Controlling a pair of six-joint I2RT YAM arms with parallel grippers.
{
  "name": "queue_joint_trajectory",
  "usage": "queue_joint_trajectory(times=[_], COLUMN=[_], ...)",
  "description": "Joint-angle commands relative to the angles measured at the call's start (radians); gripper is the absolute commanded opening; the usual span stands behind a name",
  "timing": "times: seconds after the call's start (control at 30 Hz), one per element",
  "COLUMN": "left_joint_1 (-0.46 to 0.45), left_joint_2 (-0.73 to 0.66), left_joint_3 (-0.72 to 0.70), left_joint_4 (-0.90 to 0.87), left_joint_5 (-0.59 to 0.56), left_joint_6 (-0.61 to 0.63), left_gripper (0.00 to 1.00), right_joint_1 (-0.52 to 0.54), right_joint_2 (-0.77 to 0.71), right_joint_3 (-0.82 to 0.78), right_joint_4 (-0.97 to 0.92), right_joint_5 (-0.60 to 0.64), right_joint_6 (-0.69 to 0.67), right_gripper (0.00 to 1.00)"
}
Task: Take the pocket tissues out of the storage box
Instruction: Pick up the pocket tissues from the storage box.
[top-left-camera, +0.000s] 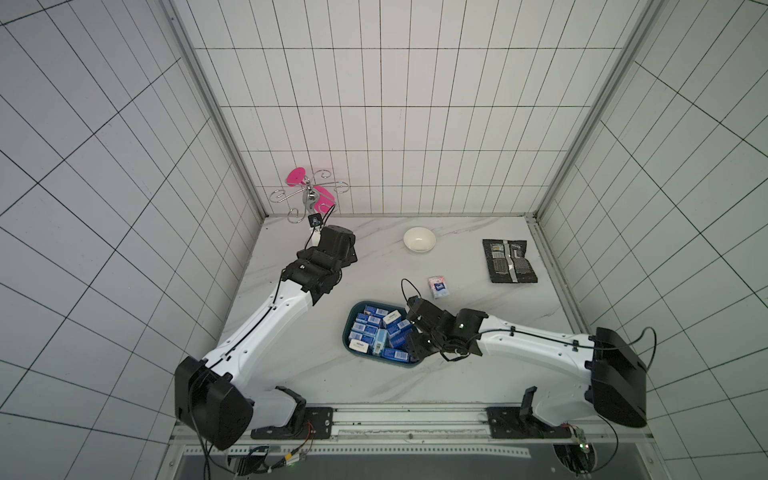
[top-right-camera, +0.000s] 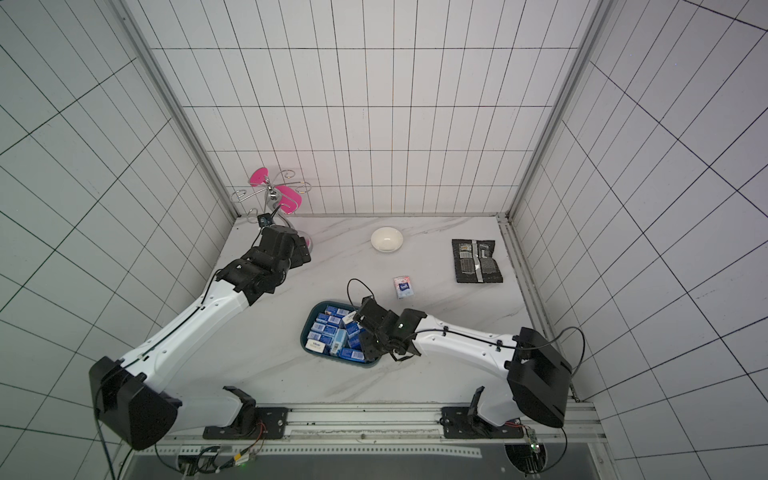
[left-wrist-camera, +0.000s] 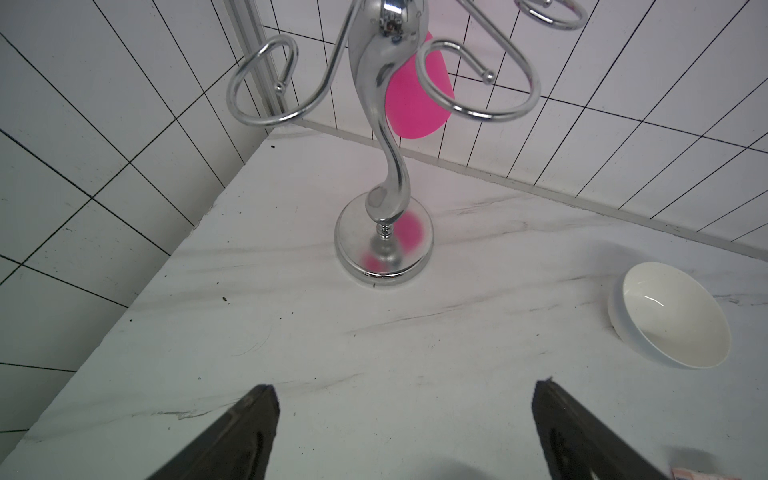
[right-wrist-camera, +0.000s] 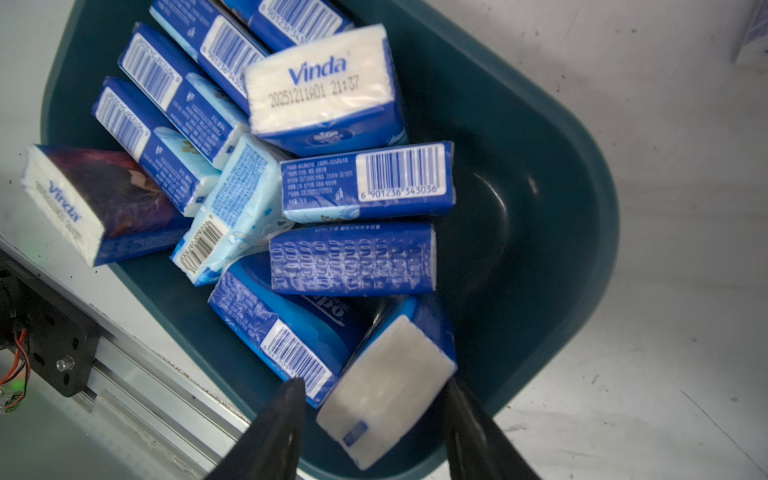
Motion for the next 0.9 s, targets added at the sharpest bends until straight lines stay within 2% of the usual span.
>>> queue_joint_trajectory(times=[0.0, 0.4, 0.53, 0.63, 0.87], left_joint_1=[-0.002, -0.002, -0.002, -0.002, -0.002], left_joint_2=[-0.021, -0.032, -0.040, -0.043, -0.048], left_joint_3=[0.010, 0.005, 0.001, -0.001, 0.001], left_joint_4=[0.004, 0.004, 0.004, 0.003, 0.003], left_joint_5=[-0.013, -0.014, -0.014, -0.017, -0.016], left_joint_6=[0.011, 0.011, 0.011, 0.014, 0.014], left_gripper=[0.99, 0.98, 0.99, 0.99, 0.99], right_joint_1=[0.005, 0.003, 0.002, 0.003, 0.002], right_joint_2=[0.020, 0.055, 0.056, 0.037, -0.067], right_joint_3=[-0.024, -0.014, -0.009, 0.000, 0.057], right_joint_4=[0.007, -0.011, -0.012, -0.021, -0.114], right_joint_5=[-0.003, 0.019, 0.017, 0.018, 0.082], right_joint_6=[0.012, 0.016, 0.017, 0.017, -0.017], right_gripper=[0.56, 0.42, 0.32, 0.27, 0.24])
